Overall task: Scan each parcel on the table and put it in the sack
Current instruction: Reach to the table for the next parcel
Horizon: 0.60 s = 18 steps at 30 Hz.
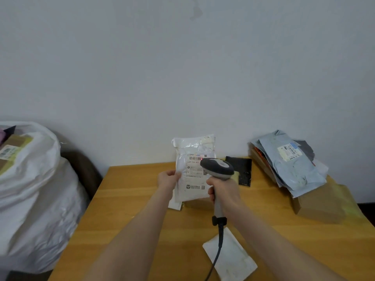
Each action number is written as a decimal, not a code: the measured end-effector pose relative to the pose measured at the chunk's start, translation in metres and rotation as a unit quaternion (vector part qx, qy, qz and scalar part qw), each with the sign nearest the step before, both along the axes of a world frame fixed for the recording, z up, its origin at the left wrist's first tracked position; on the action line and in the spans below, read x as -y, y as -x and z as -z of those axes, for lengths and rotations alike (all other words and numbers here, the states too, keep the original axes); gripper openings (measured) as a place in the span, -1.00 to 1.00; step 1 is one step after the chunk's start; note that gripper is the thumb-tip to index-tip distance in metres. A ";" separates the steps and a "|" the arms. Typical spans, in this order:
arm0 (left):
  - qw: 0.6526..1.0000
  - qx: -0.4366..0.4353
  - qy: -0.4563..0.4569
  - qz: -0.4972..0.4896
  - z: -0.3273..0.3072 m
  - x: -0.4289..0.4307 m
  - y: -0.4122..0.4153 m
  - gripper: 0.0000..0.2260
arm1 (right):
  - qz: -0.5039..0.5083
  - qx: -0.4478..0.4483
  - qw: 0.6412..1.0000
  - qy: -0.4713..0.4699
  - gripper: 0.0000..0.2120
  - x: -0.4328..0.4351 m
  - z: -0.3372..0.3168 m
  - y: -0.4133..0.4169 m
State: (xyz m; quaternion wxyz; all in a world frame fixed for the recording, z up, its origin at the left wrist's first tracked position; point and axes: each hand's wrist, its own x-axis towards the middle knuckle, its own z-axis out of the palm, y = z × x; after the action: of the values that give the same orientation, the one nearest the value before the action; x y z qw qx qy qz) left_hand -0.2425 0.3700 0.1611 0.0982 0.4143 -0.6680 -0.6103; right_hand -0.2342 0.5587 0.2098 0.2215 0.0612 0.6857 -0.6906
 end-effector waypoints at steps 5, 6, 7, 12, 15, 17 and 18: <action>0.999 -0.014 0.016 -0.032 -0.007 0.020 -0.028 -0.75 | -0.033 0.019 0.998 0.046 -0.97 0.024 -0.006 -0.002; 0.999 -0.020 0.015 -0.045 -0.010 0.027 -0.035 -0.76 | -0.043 0.019 0.998 0.049 -0.97 0.032 -0.009 -0.002; 0.998 -0.027 0.016 -0.057 -0.013 0.034 -0.043 -0.77 | -0.054 0.017 0.997 0.051 -0.97 0.041 -0.013 -0.003; 0.993 -0.062 0.034 -0.097 -0.035 0.087 -0.088 -0.82 | -0.099 0.002 0.993 0.057 -0.93 0.102 -0.041 -0.018; 0.988 -0.081 0.045 -0.125 -0.055 0.133 -0.116 -0.80 | -0.120 -0.017 0.990 0.069 -0.92 0.157 -0.060 -0.034; 0.984 -0.095 0.062 -0.140 -0.071 0.171 -0.137 -0.77 | -0.134 -0.031 0.987 0.078 -0.92 0.202 -0.072 -0.050; 0.981 -0.102 0.072 -0.148 -0.079 0.192 -0.148 -0.76 | -0.141 -0.039 0.986 0.084 -0.92 0.226 -0.077 -0.060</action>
State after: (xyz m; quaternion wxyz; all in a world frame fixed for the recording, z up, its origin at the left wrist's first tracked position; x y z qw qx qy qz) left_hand -0.0949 0.1780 0.2401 0.2843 0.4363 -0.6280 -0.5783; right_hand -0.1746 0.3323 0.2868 0.2943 -0.0814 0.6353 -0.7093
